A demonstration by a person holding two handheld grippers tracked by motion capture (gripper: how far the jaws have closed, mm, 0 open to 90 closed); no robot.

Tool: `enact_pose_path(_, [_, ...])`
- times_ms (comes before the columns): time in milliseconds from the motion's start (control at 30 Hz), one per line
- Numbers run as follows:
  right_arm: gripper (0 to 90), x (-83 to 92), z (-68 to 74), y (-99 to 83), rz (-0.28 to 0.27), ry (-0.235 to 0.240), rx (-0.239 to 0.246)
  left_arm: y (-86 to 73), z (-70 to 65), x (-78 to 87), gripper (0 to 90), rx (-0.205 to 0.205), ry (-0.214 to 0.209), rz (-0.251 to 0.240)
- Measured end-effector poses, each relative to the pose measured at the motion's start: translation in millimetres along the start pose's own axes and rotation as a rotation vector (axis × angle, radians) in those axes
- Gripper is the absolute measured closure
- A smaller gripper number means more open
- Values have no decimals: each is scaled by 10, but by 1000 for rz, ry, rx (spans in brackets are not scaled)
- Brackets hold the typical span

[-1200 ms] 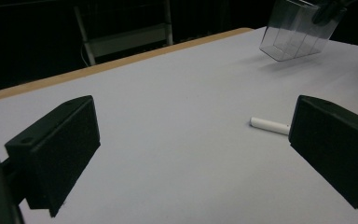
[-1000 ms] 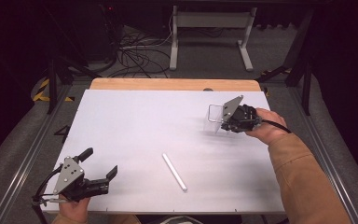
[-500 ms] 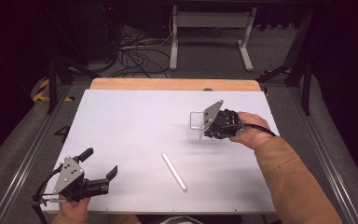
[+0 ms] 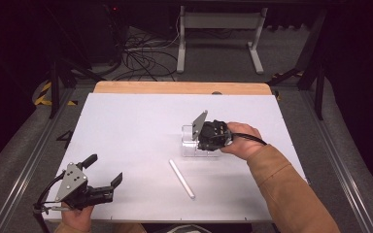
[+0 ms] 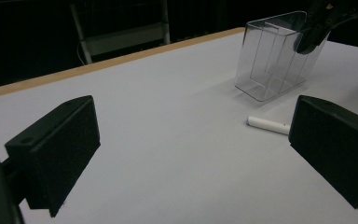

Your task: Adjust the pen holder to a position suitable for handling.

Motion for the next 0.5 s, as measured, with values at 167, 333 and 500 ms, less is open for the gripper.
enact_pose_path(167, [857, -91, -1, 44, 14, 11, -6, -2, -3, -2, 27, 2, -2, 1])
enact_pose_path(333, [855, -149, -6, 72, 12, 23, -11, -3, -3, -1, 27, 3, -4, 1])
enact_pose_path(500, [848, -189, -8, 92, 15, 25, -12, -4, -4, 0, 27, 4, -5, 1])
Point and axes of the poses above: each handheld gripper's, and its own axes: x roughly backward along the jaws, y roughly out of its top, z roughly to its left, the point moved 7 cm from there along -x, roughly forward along the jaws, and after that the axes turned 13 degrees about -z, right-handed, at the moved point
